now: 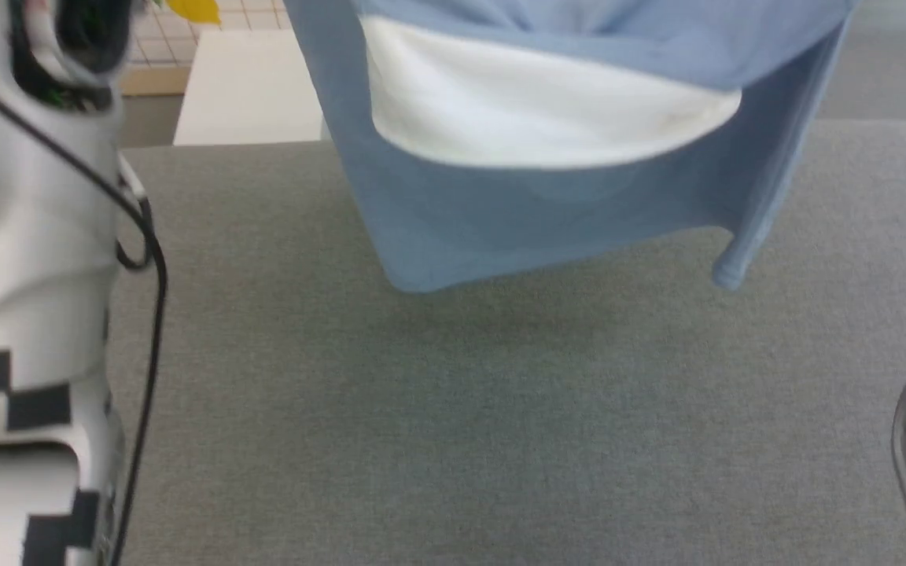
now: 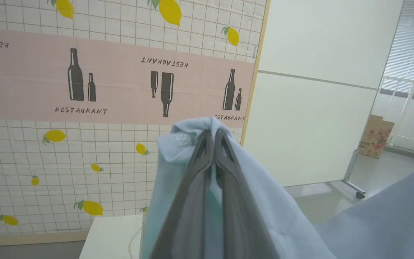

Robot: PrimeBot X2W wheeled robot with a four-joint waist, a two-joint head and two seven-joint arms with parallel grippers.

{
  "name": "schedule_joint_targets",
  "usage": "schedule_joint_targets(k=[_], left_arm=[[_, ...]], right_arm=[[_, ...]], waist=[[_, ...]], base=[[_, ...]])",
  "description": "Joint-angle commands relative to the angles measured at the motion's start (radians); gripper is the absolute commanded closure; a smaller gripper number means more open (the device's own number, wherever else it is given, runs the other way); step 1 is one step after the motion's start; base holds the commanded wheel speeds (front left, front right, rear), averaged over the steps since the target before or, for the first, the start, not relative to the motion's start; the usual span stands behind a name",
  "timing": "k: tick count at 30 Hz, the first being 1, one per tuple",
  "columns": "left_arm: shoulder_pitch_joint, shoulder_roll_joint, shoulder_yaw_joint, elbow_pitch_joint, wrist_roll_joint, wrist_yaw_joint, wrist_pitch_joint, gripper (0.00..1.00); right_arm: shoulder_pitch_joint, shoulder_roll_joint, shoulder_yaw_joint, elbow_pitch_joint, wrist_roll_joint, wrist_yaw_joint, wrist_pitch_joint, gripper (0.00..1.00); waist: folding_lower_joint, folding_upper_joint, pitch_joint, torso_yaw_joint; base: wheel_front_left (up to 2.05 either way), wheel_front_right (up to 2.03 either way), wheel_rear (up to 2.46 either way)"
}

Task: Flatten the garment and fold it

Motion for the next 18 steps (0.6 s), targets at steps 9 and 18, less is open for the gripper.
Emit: schedule_joint_targets(k=[9,18], left_arm=[[-0.258,0.01,-0.014,0.15,0.093,0.052,-0.041,1.0],[-0.426,-0.07,0.021,0.227,0.084,0.077,-0.229,1.0]], right_arm=[[-0.247,0.027,-0.083,0.178,-0.204,-0.001,-0.074,1.0],[-0.416,0.047,-0.183,0.299,-0.376,-0.001,-0.194,1.0]], waist=[[0.0,0.0,0.228,-0.036],[0.0,0.0,0.382,-0.022]], base=[[0.0,0.0,0.0],[0.0,0.0,0.0]])
